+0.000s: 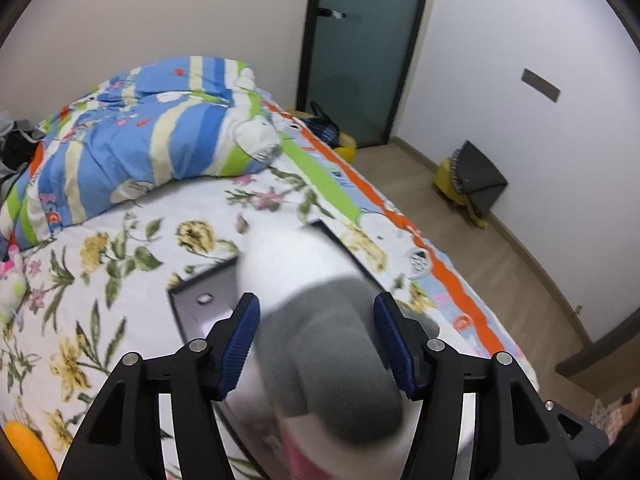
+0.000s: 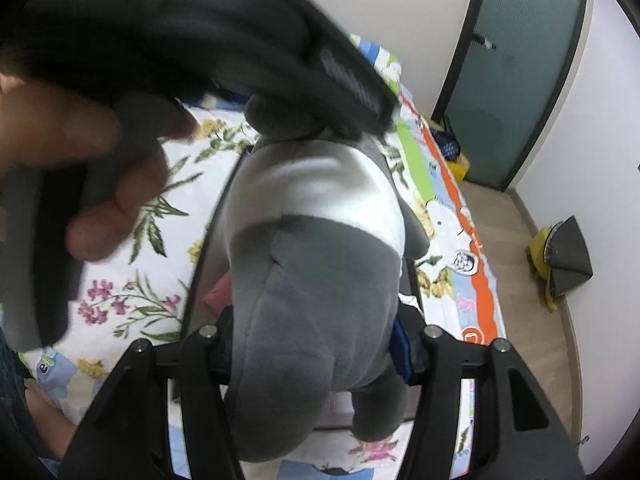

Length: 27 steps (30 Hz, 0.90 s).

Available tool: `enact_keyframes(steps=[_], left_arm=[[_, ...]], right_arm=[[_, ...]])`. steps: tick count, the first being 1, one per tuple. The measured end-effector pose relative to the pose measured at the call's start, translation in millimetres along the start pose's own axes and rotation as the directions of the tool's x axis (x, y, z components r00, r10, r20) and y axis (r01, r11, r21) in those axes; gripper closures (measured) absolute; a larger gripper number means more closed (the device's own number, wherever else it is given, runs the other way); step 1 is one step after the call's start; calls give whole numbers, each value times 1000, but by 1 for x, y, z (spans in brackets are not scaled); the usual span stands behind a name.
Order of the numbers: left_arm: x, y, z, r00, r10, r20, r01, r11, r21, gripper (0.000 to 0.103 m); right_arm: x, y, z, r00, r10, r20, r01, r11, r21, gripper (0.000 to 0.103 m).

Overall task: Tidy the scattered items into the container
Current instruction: 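Lift and carry the plush toy with both tools toward the open box, then lower the plush toy into the box and open both tools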

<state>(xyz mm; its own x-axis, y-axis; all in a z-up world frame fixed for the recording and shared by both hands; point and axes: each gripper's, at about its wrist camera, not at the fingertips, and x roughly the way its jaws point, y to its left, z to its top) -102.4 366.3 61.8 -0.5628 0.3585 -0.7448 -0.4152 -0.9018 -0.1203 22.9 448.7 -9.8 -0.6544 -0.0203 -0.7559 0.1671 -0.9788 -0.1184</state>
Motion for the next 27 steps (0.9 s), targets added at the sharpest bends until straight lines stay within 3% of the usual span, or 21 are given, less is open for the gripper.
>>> enact_keyframes(steps=[3,5,8,12,19,27], left_arm=[[2,17,7,1000,19,11,-19,1000,-18,40],[1,29,9,999,49,21,-49,999,-23,33],[1,41,6,997,79,25,-78,997,-19,32],[-1,50,-1,994,106,17,-106,994,-11,32],[-32,61,-24,988,152,39,-154,987,48,22],[-100,65,-73,974,203,101,-216,966,140,22]], right_arm=[[22,-9,5,999,21,-42,-20,999,35,47],[32,-10,11,998,30,-56,-27,998,54,45],[56,-16,20,997,36,-74,-31,997,67,38],[69,-10,40,997,31,-68,-25,996,88,10],[15,-14,35,998,-34,-48,42,986,164,5],[-75,37,28,995,-85,60,81,995,63,0]])
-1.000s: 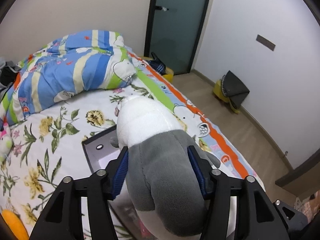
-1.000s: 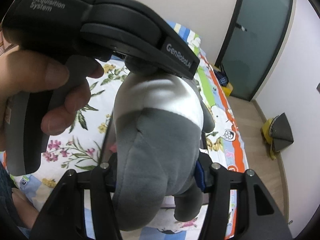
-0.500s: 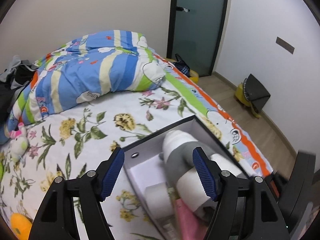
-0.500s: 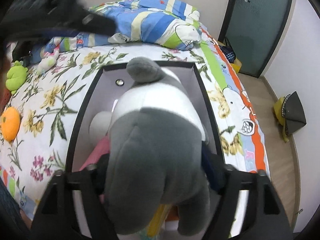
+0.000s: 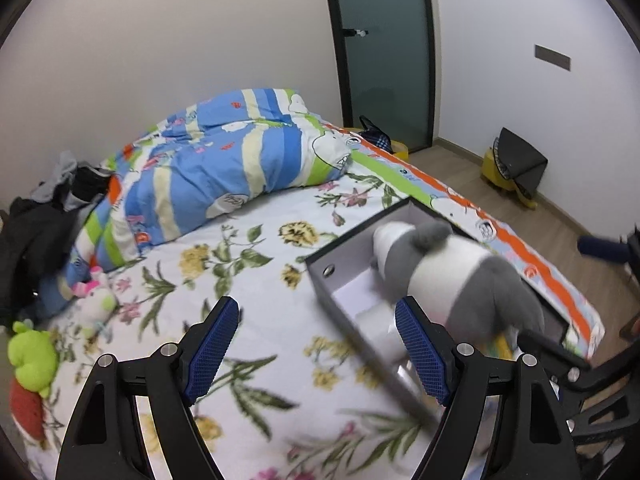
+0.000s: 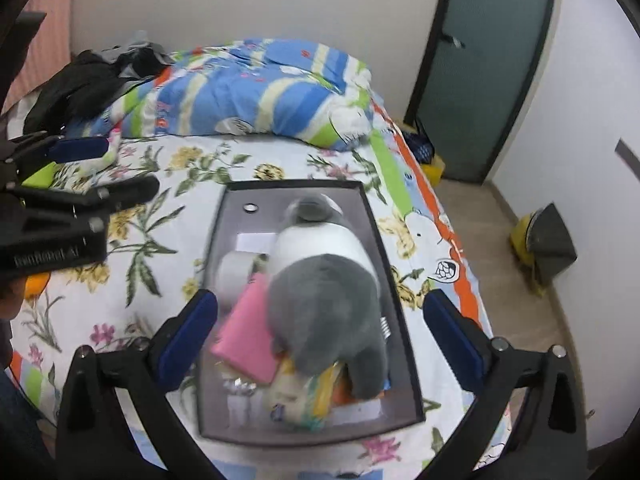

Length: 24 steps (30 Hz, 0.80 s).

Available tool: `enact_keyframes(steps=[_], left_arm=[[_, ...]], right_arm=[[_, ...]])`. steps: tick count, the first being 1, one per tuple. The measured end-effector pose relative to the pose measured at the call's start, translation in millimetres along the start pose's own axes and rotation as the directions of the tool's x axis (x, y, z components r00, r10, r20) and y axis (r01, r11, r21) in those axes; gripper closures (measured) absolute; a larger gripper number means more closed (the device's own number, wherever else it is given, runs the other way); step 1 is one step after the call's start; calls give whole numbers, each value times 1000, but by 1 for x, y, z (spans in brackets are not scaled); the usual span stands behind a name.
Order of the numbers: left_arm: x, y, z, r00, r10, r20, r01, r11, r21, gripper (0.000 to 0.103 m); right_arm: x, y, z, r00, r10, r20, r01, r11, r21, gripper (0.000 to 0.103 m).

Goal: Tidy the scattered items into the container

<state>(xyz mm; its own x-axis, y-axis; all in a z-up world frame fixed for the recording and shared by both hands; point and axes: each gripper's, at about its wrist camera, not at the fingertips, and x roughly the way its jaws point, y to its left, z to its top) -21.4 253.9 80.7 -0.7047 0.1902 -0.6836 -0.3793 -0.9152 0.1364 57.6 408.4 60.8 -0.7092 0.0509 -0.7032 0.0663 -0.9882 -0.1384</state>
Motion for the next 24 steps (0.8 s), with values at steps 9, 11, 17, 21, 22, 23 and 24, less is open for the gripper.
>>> enact_keyframes(steps=[9,11,17,21,22,23,24], left_arm=[[-81,62,-63,999,7,35,-3,995,-100,22],[-97,83,-74,999,13,36,-7,987,-163,22],[-136,135,-104,997,67,44,-53,960,-274,21],[-148,160,-118,995,98,33,-83,944,-320,21],[-150,164,-120,994,104,28,-89,941,-326,21],[-152,169,-124,992,121,22,-107,937,-332,21],[-154,172,-126,991,131,20,-117,935,-336,21]], right_arm=[[-59,81,2,982,165,88,-167,986,16,0],[-69,97,4,977,177,118,-182,983,27,0],[-85,141,7,955,251,159,-263,963,55,0],[-89,169,6,941,295,167,-307,950,54,0],[-90,174,7,940,299,167,-311,949,53,0],[-91,179,7,938,304,168,-316,947,52,0],[-92,183,7,933,316,170,-329,943,52,0]])
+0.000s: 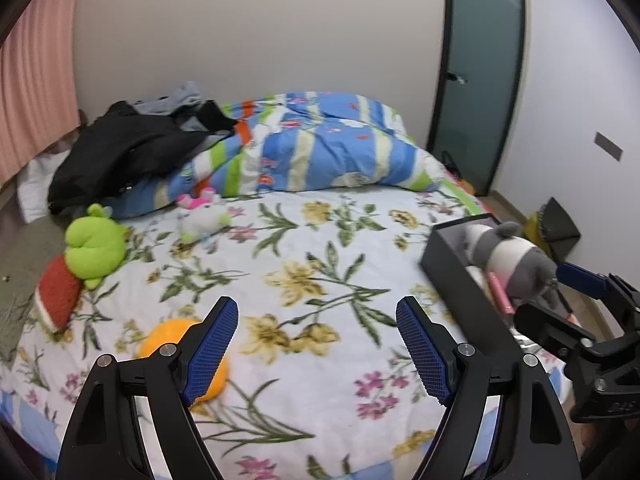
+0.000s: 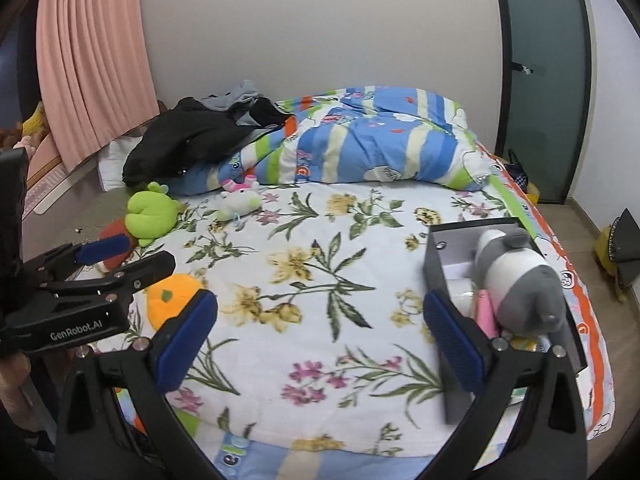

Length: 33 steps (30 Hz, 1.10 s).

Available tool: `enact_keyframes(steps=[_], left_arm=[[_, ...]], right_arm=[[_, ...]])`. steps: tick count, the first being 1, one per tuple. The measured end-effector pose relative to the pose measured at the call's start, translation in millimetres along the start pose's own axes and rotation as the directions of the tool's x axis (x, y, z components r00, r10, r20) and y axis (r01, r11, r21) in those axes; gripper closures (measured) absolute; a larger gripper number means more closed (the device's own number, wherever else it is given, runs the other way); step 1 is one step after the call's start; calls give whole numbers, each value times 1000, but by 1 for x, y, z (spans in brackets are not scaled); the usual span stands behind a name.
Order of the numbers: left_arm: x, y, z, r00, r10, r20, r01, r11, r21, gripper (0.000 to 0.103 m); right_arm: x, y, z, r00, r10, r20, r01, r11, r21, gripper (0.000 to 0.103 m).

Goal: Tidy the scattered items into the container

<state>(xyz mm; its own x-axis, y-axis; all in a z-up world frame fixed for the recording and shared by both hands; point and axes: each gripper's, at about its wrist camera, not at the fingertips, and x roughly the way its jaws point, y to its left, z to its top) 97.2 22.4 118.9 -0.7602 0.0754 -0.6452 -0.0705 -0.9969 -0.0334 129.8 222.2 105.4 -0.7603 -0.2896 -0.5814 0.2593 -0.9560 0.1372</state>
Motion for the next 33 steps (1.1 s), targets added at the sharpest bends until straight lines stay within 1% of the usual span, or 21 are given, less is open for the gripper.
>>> enact_keyframes(steps=[1,4,5,7,9,13,16,17,26,33], left_arm=[[-2,4,-2,1000,7,2,-7,1000,-6,21],[-4,15,-5,1000,27,0,-27,999,-18,21],[-5,19,-6,1000,24,3,-24,999,-25,21],[-5,22,-7,1000,24,3,-24,999,-28,21],[-5,24,-9,999,45,2,-45,999,-23,21],[-5,28,-12,998,63,-8,-63,998,-24,21],[-5,35,-13,999,43,-22,-44,998,-50,21],[-5,36,-13,999,46,-24,-48,997,-55,21],[-8,41,-16,992,125,-27,-126,991,-44,21],[-9,53,-17,994,98,-51,-102,992,-77,21]], right_arm=[[1,4,0,1000,13,0,-13,1000,4,0],[1,15,1,1000,7,5,-7,1000,-7,0],[1,17,1,1000,18,6,-18,1000,-4,0],[1,20,1,1000,23,6,-23,1000,0,0],[2,23,1,1000,21,6,-21,1000,-4,0],[4,26,1,999,32,6,-32,999,3,0],[5,26,1,999,43,6,-43,999,10,0],[5,27,2,999,46,6,-46,999,12,0],[0,38,4,998,64,29,-64,998,-1,0],[-4,42,6,996,75,40,-75,997,-7,0]])
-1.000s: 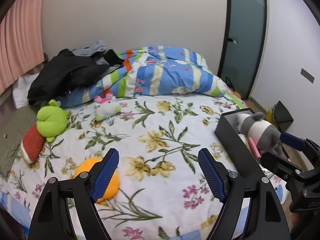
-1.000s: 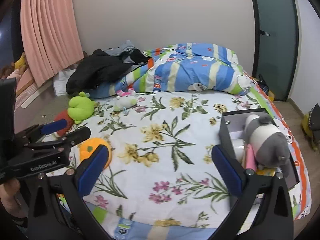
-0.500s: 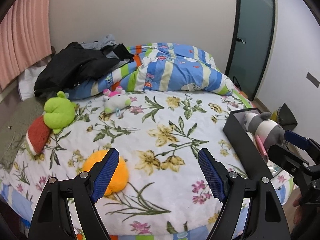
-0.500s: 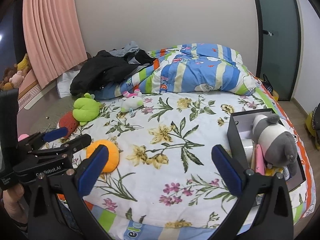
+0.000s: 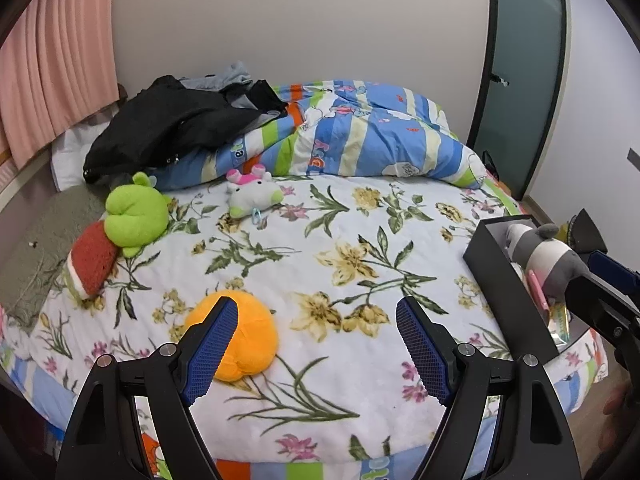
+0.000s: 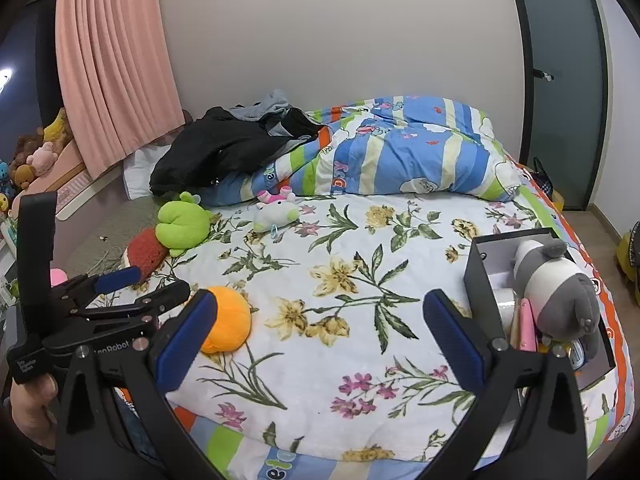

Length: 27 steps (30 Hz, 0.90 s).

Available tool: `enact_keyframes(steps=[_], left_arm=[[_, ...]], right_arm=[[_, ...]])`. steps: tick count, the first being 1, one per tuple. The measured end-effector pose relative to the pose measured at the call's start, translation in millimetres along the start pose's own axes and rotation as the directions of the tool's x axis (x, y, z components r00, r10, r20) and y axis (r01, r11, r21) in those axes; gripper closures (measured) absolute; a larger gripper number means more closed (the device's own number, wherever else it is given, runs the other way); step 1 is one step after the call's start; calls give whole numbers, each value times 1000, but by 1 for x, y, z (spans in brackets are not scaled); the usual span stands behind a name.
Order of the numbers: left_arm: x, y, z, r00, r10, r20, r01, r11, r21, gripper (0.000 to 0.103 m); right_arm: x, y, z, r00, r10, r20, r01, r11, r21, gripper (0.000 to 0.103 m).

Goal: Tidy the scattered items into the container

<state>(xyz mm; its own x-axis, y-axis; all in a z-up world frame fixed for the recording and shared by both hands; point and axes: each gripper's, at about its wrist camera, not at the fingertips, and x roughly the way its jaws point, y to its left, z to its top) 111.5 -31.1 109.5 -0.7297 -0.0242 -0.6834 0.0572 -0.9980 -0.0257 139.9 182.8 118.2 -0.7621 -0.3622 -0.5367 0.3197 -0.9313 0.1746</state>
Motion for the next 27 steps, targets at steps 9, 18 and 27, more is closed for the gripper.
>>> enact_keyframes(steps=[9,18,27], left_arm=[[-9,6,1,996,78,33,-78,997,-1,21],[-11,18,0,997,72,31,-70,996,-50,17],[-17,16,-2,994,77,78,-74,996,-42,10]], right_arm=[[-1,4,1,1000,13,9,-13,1000,-8,0],[1,7,-1,1000,14,-2,-14,1000,-11,0],[5,8,-4,1000,13,-18,-14,1000,-12,0]])
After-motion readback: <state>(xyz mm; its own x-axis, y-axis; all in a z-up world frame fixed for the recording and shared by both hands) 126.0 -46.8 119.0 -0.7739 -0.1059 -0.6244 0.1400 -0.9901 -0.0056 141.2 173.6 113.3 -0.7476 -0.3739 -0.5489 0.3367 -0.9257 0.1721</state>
